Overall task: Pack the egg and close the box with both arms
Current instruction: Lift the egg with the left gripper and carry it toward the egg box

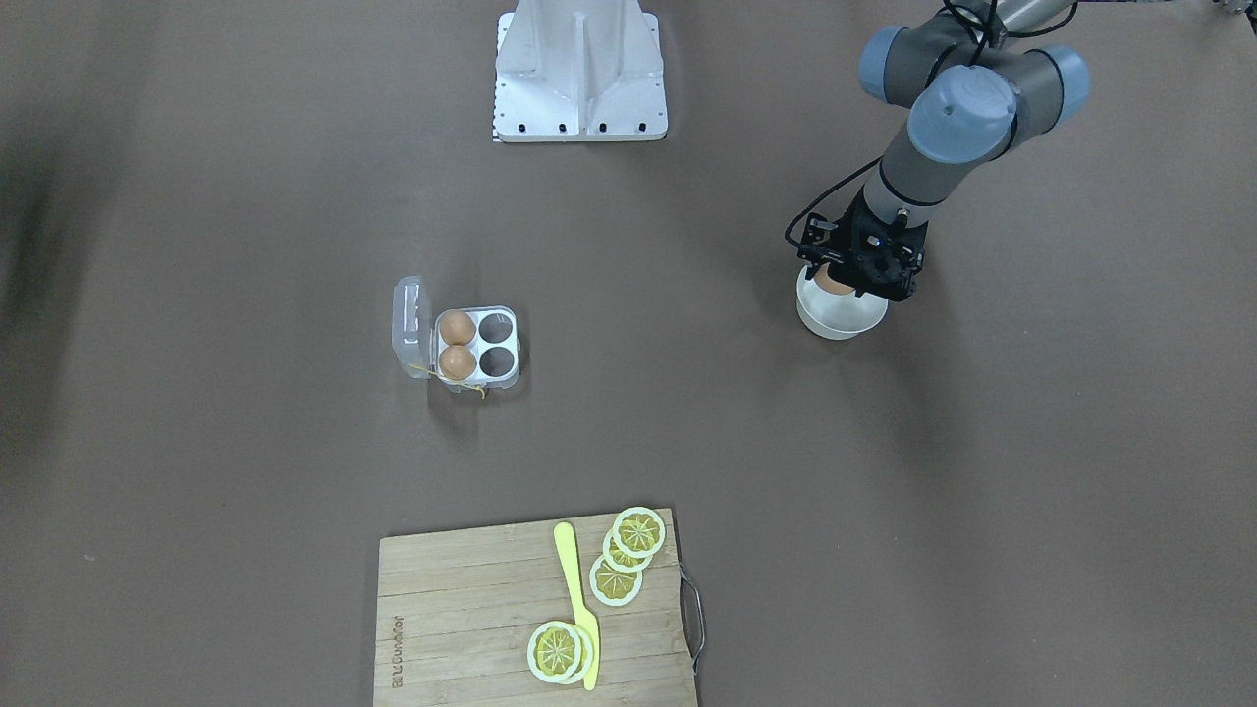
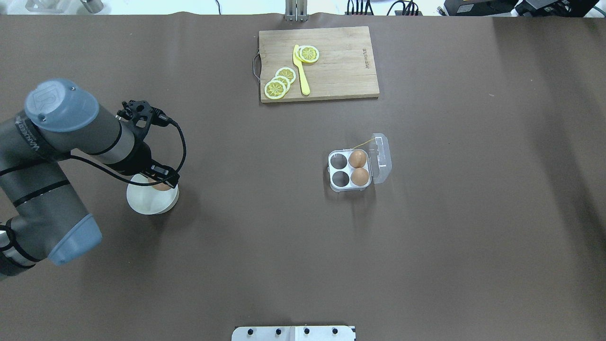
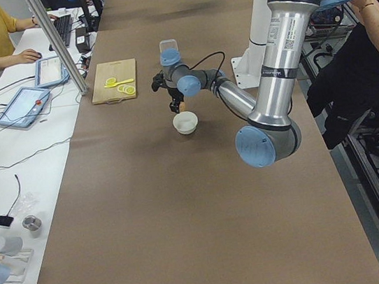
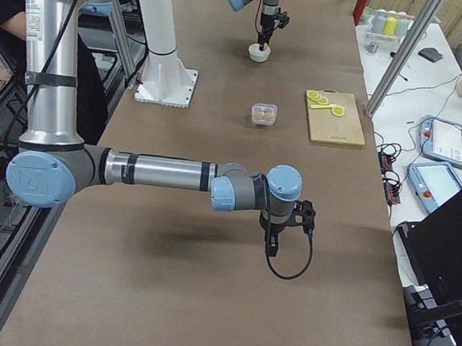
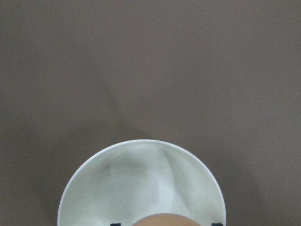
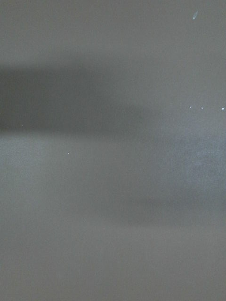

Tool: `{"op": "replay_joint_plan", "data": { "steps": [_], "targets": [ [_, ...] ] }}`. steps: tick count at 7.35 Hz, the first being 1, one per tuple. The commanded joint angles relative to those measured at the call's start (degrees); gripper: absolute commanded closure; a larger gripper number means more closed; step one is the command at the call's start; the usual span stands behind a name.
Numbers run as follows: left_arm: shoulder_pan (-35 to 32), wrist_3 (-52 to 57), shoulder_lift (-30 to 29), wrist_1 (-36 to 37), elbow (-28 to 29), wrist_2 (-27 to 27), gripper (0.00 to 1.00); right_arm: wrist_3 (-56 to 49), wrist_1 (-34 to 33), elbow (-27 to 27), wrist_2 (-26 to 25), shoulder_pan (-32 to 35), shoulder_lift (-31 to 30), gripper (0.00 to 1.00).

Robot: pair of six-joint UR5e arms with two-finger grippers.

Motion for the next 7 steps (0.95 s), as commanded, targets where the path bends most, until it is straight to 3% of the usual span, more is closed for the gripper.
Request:
{"op": "replay_joint_plan", "data": {
  "steps": [1,3,7],
  "targets": [
    [-2.42,-4.37,-7.23,-0.26,2.16,-0.06,0.41,-0.08,-0.03,-0.12,0.0,0.0,-0.05,0.0],
    [-2.7,-8.85,-13.03,-2.88,6.63,0.02,0.41,-0.25,-0.03,-0.12,0.17,0.0,0.03,0.0],
    [-2.17,-22.29,-17.09,-22.12,15.52,0.37,0.41,-0.43,-0.03,-0.12,0.44,0.0,0.12,0.0]
  ]
}}
